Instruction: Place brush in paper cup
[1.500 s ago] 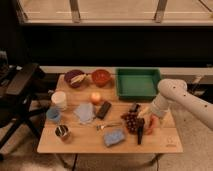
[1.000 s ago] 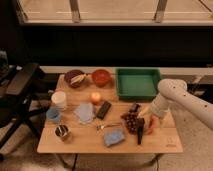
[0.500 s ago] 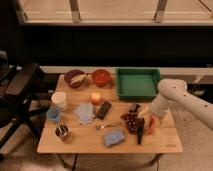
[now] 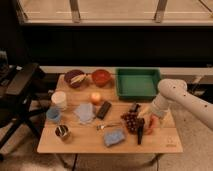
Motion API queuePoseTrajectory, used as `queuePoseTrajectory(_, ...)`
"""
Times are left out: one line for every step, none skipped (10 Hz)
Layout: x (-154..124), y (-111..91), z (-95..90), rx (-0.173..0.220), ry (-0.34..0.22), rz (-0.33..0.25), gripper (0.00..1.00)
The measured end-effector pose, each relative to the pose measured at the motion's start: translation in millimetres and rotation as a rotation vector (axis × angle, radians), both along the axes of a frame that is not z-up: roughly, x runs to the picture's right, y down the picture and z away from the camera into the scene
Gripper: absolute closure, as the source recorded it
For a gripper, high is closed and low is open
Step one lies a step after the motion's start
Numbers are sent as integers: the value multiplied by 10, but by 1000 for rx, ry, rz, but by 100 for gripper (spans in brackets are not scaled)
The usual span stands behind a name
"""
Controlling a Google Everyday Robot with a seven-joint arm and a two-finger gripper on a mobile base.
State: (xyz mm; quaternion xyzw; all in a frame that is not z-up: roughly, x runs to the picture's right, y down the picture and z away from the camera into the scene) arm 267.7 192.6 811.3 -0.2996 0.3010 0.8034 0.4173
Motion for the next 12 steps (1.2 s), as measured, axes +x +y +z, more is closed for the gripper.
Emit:
queuePoseTrajectory(0,0,0,0,0,0,20)
queuePoseTrajectory(0,0,0,0,0,0,20)
queuePoseTrajectory(0,0,0,0,0,0,20)
queuePoseTrajectory(0,0,0,0,0,0,20)
queuePoseTrajectory(0,-1,0,0,0,0,20)
queuePoseTrajectory(0,0,0,0,0,0,20)
queuePoseTrajectory(0,0,0,0,0,0,20)
queuePoseTrajectory(0,1,0,0,0,-1,20)
queuePoseTrajectory(-2,3,0,0,1,-2,20)
queuePoseTrajectory(-47,4,12,9,2,5,20)
queuePoseTrajectory(-104,7,7,18,5,10,20)
queuePoseTrajectory(-199,0,6,35,2,13,20)
